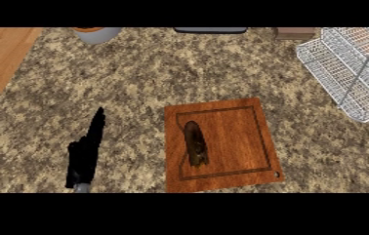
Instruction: Pick the lemon from the cutting board and place it in the tiered basket
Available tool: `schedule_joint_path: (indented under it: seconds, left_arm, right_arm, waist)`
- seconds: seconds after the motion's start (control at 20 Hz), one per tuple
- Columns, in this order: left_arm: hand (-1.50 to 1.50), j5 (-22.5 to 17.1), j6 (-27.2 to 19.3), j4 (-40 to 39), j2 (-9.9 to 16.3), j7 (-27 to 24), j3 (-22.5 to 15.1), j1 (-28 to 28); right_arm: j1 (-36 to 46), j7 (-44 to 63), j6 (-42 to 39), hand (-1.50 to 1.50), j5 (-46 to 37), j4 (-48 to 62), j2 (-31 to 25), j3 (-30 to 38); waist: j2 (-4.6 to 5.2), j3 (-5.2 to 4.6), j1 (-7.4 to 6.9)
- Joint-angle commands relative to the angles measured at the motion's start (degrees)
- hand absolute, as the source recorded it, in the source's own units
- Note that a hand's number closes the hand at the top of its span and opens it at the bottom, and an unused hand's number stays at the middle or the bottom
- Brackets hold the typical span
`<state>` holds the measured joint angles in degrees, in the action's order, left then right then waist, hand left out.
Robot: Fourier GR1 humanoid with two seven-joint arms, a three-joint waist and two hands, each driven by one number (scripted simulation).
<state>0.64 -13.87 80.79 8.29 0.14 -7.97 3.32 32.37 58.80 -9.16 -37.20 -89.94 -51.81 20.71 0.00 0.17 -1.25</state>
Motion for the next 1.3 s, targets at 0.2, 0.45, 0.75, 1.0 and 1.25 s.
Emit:
schedule_joint_path:
  seconds: [0.2, 0.45, 0.75, 1.0, 1.25]
  left_arm:
    - [0.0, -0.2, 1.3, 0.4, -0.5, -0.8, -0.6, 5.1]
    - [0.0, -0.6, 2.9, 1.6, 1.3, 2.8, 1.0, 1.4]
    - [0.0, -1.1, 2.9, -1.5, 0.9, -0.5, 3.0, 1.4]
    - [0.0, 2.0, 0.1, 0.1, -1.6, 3.4, 0.6, -0.4]
    - [0.0, 0.8, 2.1, 2.4, -1.0, 4.1, 0.1, 0.8]
  right_arm:
    - [6.3, -9.9, 5.9, 1.5, -2.5, 19.9, 2.4, -2.4]
    - [15.4, -14.9, 8.5, 1.5, -5.6, 34.7, 2.9, -5.2]
    - [16.0, -20.2, 16.4, 1.5, -8.3, 46.9, 4.4, -3.9]
    - [17.6, -22.1, 22.1, 1.5, -6.1, 50.3, 8.1, -1.2]
    - [18.8, -28.6, 29.7, -1.5, 1.5, 56.3, 11.8, 6.8]
  waist:
    - [0.27, -0.16, -0.09]
    - [0.5, -0.16, -0.81]
    - [0.58, -0.13, -0.54]
    - [0.29, -0.13, 0.28]
    - [0.78, 0.02, -0.94]
